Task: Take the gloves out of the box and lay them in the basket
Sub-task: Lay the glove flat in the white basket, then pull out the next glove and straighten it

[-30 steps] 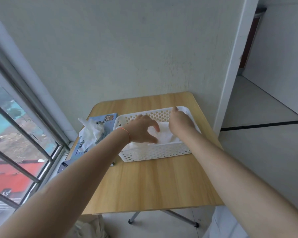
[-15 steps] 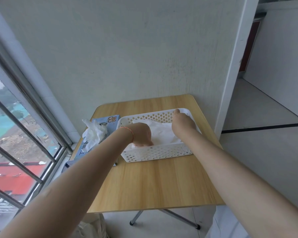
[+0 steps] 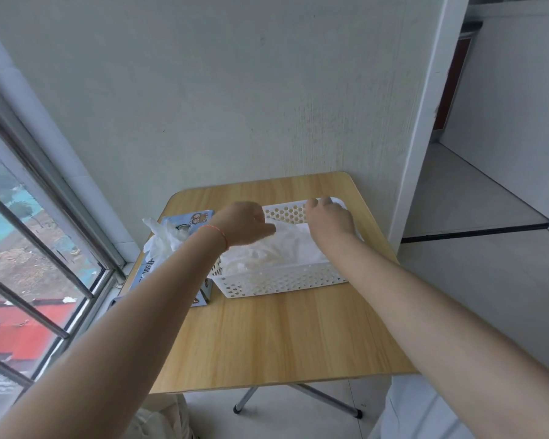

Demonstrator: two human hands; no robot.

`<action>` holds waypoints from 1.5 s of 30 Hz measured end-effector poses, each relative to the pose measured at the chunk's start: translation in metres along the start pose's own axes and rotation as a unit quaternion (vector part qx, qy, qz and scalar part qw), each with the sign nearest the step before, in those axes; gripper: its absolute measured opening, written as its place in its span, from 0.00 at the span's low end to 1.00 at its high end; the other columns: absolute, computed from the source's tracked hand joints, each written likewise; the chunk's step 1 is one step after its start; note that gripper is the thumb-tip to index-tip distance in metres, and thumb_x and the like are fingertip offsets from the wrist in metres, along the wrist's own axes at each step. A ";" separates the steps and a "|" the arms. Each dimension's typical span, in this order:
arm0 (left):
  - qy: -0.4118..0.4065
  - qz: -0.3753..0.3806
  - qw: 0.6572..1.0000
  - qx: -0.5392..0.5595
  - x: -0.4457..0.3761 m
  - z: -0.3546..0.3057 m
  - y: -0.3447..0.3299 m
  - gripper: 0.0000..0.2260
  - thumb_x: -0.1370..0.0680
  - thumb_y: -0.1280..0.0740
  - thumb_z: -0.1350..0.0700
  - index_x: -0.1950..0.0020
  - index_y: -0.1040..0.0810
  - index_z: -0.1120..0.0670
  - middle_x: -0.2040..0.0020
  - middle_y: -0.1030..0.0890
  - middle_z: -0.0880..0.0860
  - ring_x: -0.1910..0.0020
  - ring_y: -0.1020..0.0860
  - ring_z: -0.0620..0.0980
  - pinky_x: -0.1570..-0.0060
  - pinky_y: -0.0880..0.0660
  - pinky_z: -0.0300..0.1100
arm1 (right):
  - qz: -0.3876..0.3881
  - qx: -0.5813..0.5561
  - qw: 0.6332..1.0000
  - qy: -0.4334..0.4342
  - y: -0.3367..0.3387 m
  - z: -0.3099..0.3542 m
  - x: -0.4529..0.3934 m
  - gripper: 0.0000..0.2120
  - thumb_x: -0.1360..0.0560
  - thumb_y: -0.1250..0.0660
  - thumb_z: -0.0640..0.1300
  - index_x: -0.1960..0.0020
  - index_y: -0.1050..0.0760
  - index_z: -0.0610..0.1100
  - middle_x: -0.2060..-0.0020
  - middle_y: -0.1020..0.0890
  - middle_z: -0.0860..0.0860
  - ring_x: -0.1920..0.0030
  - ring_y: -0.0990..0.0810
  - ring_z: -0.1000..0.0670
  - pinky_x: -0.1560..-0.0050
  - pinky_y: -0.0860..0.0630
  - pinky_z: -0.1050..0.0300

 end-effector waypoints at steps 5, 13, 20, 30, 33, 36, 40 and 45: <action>0.011 0.070 0.997 -0.027 -0.005 0.000 -0.022 0.32 0.32 0.30 0.30 0.32 0.29 0.42 0.32 0.26 0.48 0.37 0.25 0.51 0.41 0.26 0.45 | -0.076 0.011 0.996 0.053 0.019 0.010 0.001 0.17 0.27 0.38 0.30 0.39 0.32 0.37 0.42 0.29 0.41 0.44 0.26 0.42 0.52 0.29 0.53; 0.029 0.168 0.983 -0.068 -0.006 0.009 -0.057 0.33 0.25 0.32 0.39 0.24 0.43 0.42 0.35 0.25 0.55 0.43 0.26 0.54 0.44 0.30 0.45 | 0.261 -0.138 0.954 0.057 -0.002 0.006 0.008 0.39 0.28 0.32 0.65 0.26 0.40 0.45 0.32 0.33 0.45 0.38 0.27 0.43 0.48 0.27 0.51; 0.018 0.196 0.979 -0.043 -0.009 0.016 -0.070 0.33 0.22 0.33 0.45 0.22 0.48 0.43 0.35 0.26 0.59 0.43 0.24 0.57 0.41 0.25 0.51 | 0.270 -0.124 0.954 0.042 -0.015 0.010 0.005 0.45 0.32 0.29 0.66 0.26 0.42 0.45 0.31 0.35 0.45 0.38 0.27 0.42 0.42 0.25 0.47; 0.080 -0.204 0.957 0.191 0.021 0.090 0.026 0.05 0.24 0.34 0.54 0.57 0.19 0.48 0.60 0.18 0.49 0.58 0.19 0.54 0.59 0.24 0.42 | 0.035 -0.334 0.937 0.101 0.047 0.099 -0.026 0.09 0.24 0.38 0.45 0.53 0.22 0.41 0.55 0.19 0.46 0.54 0.22 0.45 0.57 0.27 0.54; 0.150 -0.248 0.942 0.169 0.041 0.134 0.031 0.06 0.24 0.35 0.55 0.55 0.18 0.50 0.57 0.17 0.50 0.60 0.21 0.52 0.63 0.28 0.40 | 0.049 -0.360 0.922 0.135 0.045 0.149 -0.028 0.12 0.23 0.38 0.43 0.54 0.23 0.35 0.58 0.19 0.42 0.58 0.23 0.45 0.59 0.29 0.54; 0.201 -0.223 0.938 0.174 0.057 0.171 0.025 0.04 0.24 0.35 0.53 0.50 0.22 0.48 0.49 0.21 0.52 0.57 0.23 0.52 0.58 0.30 0.41 | 0.074 -0.377 0.910 0.155 0.042 0.185 -0.025 0.14 0.22 0.40 0.44 0.63 0.30 0.37 0.67 0.28 0.44 0.66 0.32 0.48 0.64 0.37 0.55; 0.158 -0.120 0.949 0.244 0.068 0.185 0.005 0.30 0.31 0.27 0.47 0.31 0.32 0.48 0.38 0.31 0.52 0.37 0.29 0.53 0.39 0.29 0.46 | 0.128 -0.340 0.919 0.152 0.033 0.209 -0.027 0.12 0.25 0.38 0.43 0.64 0.28 0.39 0.63 0.24 0.47 0.65 0.27 0.44 0.64 0.37 0.56; 0.124 -0.058 0.975 0.174 0.073 0.186 -0.013 0.53 0.38 0.21 0.39 0.21 0.49 0.43 0.26 0.38 0.54 0.28 0.38 0.57 0.30 0.36 0.54 | 0.078 -0.334 0.932 0.120 0.034 0.215 -0.034 0.08 0.27 0.37 0.37 0.60 0.22 0.36 0.61 0.19 0.42 0.60 0.22 0.40 0.63 0.26 0.53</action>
Point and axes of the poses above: each hand's wrist, its own x-axis away from the middle knuckle, its own y-axis out of the back of the hand, z = x × y, the point moved 3 cm from there along -x, towards the middle knuckle
